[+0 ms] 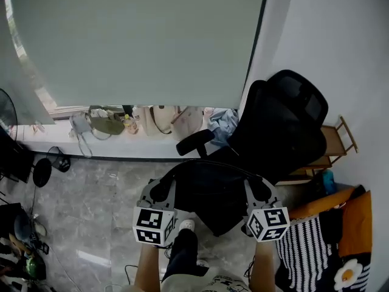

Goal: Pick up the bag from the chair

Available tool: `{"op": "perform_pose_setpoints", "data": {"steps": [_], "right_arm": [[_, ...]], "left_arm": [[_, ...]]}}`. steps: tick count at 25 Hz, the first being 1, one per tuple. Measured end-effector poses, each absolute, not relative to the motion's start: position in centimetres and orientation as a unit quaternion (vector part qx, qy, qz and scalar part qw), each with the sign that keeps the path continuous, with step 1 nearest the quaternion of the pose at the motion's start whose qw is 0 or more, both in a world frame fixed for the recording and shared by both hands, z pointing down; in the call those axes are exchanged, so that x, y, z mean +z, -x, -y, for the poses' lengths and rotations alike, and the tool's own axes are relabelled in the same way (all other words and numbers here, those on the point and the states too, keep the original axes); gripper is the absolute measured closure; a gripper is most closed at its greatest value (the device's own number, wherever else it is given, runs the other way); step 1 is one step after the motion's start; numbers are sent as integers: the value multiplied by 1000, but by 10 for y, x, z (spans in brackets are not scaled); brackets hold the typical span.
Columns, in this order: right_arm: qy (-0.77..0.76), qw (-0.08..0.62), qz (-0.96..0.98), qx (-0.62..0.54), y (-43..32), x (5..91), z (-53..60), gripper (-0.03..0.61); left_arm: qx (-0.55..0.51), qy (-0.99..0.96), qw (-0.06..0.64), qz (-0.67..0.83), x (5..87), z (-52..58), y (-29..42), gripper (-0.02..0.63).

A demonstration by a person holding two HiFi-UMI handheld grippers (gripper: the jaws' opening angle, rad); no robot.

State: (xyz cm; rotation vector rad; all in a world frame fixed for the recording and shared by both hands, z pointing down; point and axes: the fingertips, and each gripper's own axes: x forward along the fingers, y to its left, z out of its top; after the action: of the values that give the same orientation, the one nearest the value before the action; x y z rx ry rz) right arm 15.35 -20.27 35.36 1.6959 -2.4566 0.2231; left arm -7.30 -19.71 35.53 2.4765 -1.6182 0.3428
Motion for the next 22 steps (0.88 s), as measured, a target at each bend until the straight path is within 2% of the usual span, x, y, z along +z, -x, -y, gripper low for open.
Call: {"op": "perform_pose_setpoints", "data": {"steps": [22], "right_arm": [[-558,44,828,40,-160,283,85,468]], "left_arm": [[94,-822,44,559,287,74,66,585]]}}
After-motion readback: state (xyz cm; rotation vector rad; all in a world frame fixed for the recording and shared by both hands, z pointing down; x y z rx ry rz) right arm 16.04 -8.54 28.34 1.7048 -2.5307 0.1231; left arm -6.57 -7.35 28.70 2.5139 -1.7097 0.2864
